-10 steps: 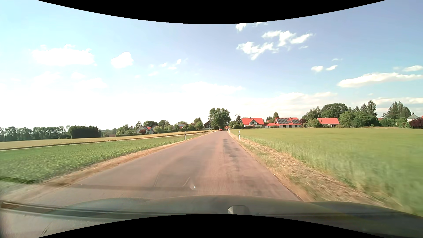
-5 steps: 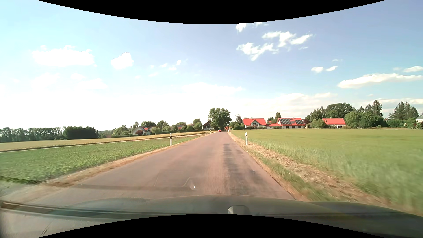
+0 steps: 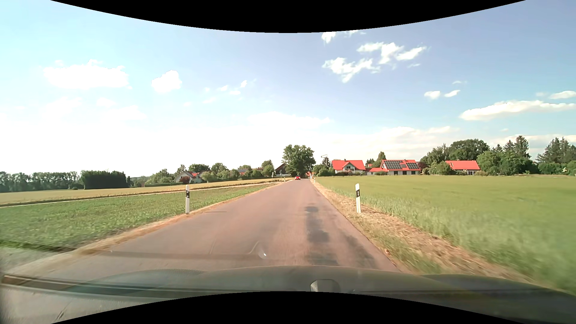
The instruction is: Follow the waypoints while adhering to traffic rules and regulations
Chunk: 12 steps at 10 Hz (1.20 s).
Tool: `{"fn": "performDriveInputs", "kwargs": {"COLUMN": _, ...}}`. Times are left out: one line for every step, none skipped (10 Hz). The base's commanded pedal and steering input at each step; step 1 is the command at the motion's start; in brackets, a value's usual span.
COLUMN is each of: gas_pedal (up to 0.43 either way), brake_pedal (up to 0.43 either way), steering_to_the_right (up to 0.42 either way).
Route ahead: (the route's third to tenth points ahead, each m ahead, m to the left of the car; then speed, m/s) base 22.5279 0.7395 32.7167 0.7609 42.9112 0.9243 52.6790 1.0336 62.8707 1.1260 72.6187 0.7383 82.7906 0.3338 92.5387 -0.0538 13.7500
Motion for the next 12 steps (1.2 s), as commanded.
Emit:
{"fn": "performDriveInputs", "kwargs": {"gas_pedal": 0.039, "brake_pedal": 0.006, "steering_to_the_right": 0.001}}
{"fn": "performDriveInputs", "kwargs": {"gas_pedal": 0.039, "brake_pedal": 0.006, "steering_to_the_right": 0.003}}
{"fn": "performDriveInputs", "kwargs": {"gas_pedal": 0.039, "brake_pedal": 0.006, "steering_to_the_right": 0.003}}
{"fn": "performDriveInputs", "kwargs": {"gas_pedal": 0.039, "brake_pedal": 0.006, "steering_to_the_right": 0.003}}
{"fn": "performDriveInputs", "kwargs": {"gas_pedal": 0.039, "brake_pedal": 0.006, "steering_to_the_right": 0.003}}
{"fn": "performDriveInputs", "kwargs": {"gas_pedal": 0.039, "brake_pedal": 0.006, "steering_to_the_right": 0.001}}
{"fn": "performDriveInputs", "kwargs": {"gas_pedal": 0.039, "brake_pedal": 0.006, "steering_to_the_right": 0.002}}
{"fn": "performDriveInputs", "kwargs": {"gas_pedal": 0.039, "brake_pedal": 0.006, "steering_to_the_right": 0.005}}
{"fn": "performDriveInputs", "kwargs": {"gas_pedal": 0.039, "brake_pedal": 0.006, "steering_to_the_right": 0.003}}
{"fn": "performDriveInputs", "kwargs": {"gas_pedal": 0.039, "brake_pedal": 0.006, "steering_to_the_right": 0.004}}
{"fn": "performDriveInputs", "kwargs": {"gas_pedal": 0.039, "brake_pedal": 0.006, "steering_to_the_right": 0.004}}
{"fn": "performDriveInputs", "kwargs": {"gas_pedal": 0.039, "brake_pedal": 0.006, "steering_to_the_right": 0.004}}
